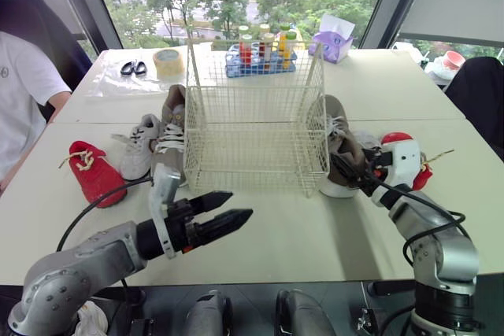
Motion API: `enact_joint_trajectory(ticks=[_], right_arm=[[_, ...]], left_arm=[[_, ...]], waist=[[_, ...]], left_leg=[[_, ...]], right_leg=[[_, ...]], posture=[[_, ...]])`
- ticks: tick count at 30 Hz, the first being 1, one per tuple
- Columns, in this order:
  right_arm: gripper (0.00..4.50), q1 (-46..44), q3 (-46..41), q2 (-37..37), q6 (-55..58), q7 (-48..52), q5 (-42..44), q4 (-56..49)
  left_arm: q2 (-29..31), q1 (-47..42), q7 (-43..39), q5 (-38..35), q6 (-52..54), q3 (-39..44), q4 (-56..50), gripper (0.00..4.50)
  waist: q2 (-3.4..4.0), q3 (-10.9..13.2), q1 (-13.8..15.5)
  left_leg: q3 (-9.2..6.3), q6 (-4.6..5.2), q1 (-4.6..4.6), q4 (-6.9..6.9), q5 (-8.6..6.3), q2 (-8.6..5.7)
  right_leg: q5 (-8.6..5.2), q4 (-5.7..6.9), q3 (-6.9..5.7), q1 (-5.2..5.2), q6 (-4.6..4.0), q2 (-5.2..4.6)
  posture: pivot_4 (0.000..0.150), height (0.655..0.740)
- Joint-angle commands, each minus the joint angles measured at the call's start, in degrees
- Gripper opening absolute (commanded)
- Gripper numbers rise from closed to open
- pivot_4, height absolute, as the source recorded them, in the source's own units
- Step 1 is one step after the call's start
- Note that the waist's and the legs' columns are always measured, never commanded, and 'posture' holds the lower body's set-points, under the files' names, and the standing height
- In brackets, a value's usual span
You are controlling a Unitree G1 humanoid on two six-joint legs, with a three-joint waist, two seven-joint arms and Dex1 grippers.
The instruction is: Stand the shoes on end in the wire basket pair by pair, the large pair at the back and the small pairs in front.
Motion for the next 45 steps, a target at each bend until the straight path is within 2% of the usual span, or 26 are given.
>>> enact_joint_trajectory(ticks=[1, 8, 9, 10, 13, 16, 20, 22, 25, 28, 30, 35, 40, 45], right_arm=[[3.62, 0.51, 3.13, 0.79, -1.95, -2.62, -1.81, 0.55], [0.56, 3.49, 5.52, 0.75, -3.12, -5.97, -3.39, -0.47], [0.26, 3.6, 5.41, 0.72, -3.57, -6.46, -3.51, -0.8], [0.17, 3.02, 4.66, 0.93, -3.84, -7.51, -3.44, -1.29], [0.17, -1.28, 1.49, 1.67, -5.87, -11.73, -3.36, -2.6], [0.17, -11.69, -2.05, 0.6, -8.47, -17.07, -3.73, -4.04], [0.17, -22.64, -2.04, -6.49, -11.91, -17.66, -7.16, -3.64], [0.17, -29.07, -2.72, -10.49, -13.51, -15.72, -6.05, -0.95], [0.17, -39.52, -1.66, -15.8, -15.0, -5.22, 0.76, 4.0], [0.17, -47.28, -3.11, -19.71, -6.63, 11.34, 18.62, 5.65], [0.17, -50.33, -2.83, -24.88, -3.55, 20.93, 23.5, 8.21], [0.17, -53.88, 6.21, -33.97, -8.45, 37.67, 19.95, 12.66], [0.17, -55.68, 10.17, -35.34, -14.45, 45.29, 16.66, 16.62], [0.17, -54.94, 12.55, -34.34, -18.1, 48.68, 14.66, 15.39]], left_arm=[[2.04, 0.04, -1.7, 0.69, -0.17, 1.79, -0.49, 4.5], [2.38, -0.47, -3.13, 1.44, -0.32, 1.35, 0.17, 4.5], [2.42, -0.43, -3.42, 1.5, -0.25, 1.29, 0.21, 4.5], [2.6, -0.5, -3.83, 1.11, -0.01, 1.31, 0.33, 4.5], [3.6, -0.97, -5.45, -0.61, 0.85, 1.91, 1.03, 4.5], [5.57, -2.64, -8.92, -3.72, 2.17, 3.12, 2.81, 4.5], [7.59, -5.69, -9.49, -14.94, 2.65, 7.31, 6.24, 4.5], [8.74, -7.66, -7.6, -18.89, 1.76, 10.09, 8.15, 4.5], [9.67, -14.86, -2.8, -21.2, -1.3, 13.28, 12.61, 4.5], [9.02, -23.29, 1.21, -21.25, -4.15, 14.91, 18.33, 4.5], [8.58, -27.42, 2.46, -21.75, -4.79, 15.77, 22.07, 4.5], [10.64, -32.33, 1.58, -22.23, -2.5, 19.62, 31.87, 4.5], [13.91, -34.46, -3.55, -19.26, 2.19, 20.01, 38.47, 4.5], [14.45, -41.17, -7.82, -15.69, 5.99, 17.38, 42.53, 4.5]], waist=[[0.01, 0.0, -0.06], [-0.09, -0.13, -0.02], [-0.09, -0.14, 0.04], [-0.09, -0.14, 0.06], [-0.07, -0.13, 0.03], [0.31, 0.1, -0.1], [0.5, 0.22, 0.02], [0.49, 0.22, -0.03], [0.46, 0.22, -0.09], [0.42, 0.24, -0.33], [0.42, 0.24, -0.34], [0.25, 0.23, -0.15], [0.18, 0.27, -0.15], [0.12, 0.3, 0.09]], left_leg=[[0.0, 0.0, 0.01, 0.0, 0.0, 0.0], [-0.01, -0.02, 0.06, -0.02, -0.02, 0.04], [-0.01, -0.02, 0.06, -0.02, -0.02, 0.03], [-0.01, -0.02, 0.06, -0.02, -0.02, 0.03], [-0.01, -0.01, 0.06, -0.02, -0.03, 0.02], [0.03, -0.01, -0.07, 0.0, -0.02, 0.02], [0.12, -0.04, -0.63, -0.04, 0.07, -0.03], [0.1, -0.32, -0.65, -0.08, 0.23, -0.02], [0.12, -0.32, -0.62, -0.13, 0.22, -0.07], [0.1, -0.05, -0.46, -0.12, 0.07, -0.02], [0.08, -0.03, -0.4, -0.11, 0.06, 0.02], [0.1, 0.08, -0.38, -0.06, -0.01, 0.01], [0.14, 0.08, -0.39, -0.02, -0.02, 0.02], [0.16, -0.27, -0.42, -0.02, 0.18, 0.01]], right_leg=[[0.0, 0.0, 0.0, 0.0, 0.0, 0.0], [-0.12, 0.0, -0.01, 0.04, -0.17, 0.02], [-0.12, 0.0, -0.01, 0.04, -0.18, 0.01], [-0.13, 0.0, -0.01, 0.04, -0.18, 0.0], [-0.13, -0.02, -0.01, 0.04, -0.18, -0.01], [-0.11, -0.02, 0.0, -0.11, -0.2, -0.02], [-0.09, 0.2, 0.11, -0.85, -0.15, -0.01], [-0.04, 0.27, 0.09, -0.86, 0.16, 0.04], [-0.06, 0.26, 0.08, -0.85, 0.22, 0.1], [-0.05, 0.17, 0.07, -0.62, 0.21, 0.19], [-0.04, 0.16, 0.06, -0.52, 0.2, 0.23], [-0.04, 0.03, 0.03, -0.39, 0.21, 0.18], [-0.04, 0.03, 0.04, -0.39, 0.21, 0.12], [-0.04, 0.02, 0.03, -0.41, 0.22, 0.11]], posture=[[0.15, 0.74], [0.15, 0.74], [0.15, 0.74], [0.15, 0.74], [0.15, 0.74], [0.15, 0.74], [0.15, 0.74], [0.15, 0.74], [0.15, 0.74], [0.15, 0.74], [0.15, 0.74], [0.15, 0.74], [0.15, 0.74], [0.15, 0.74]])
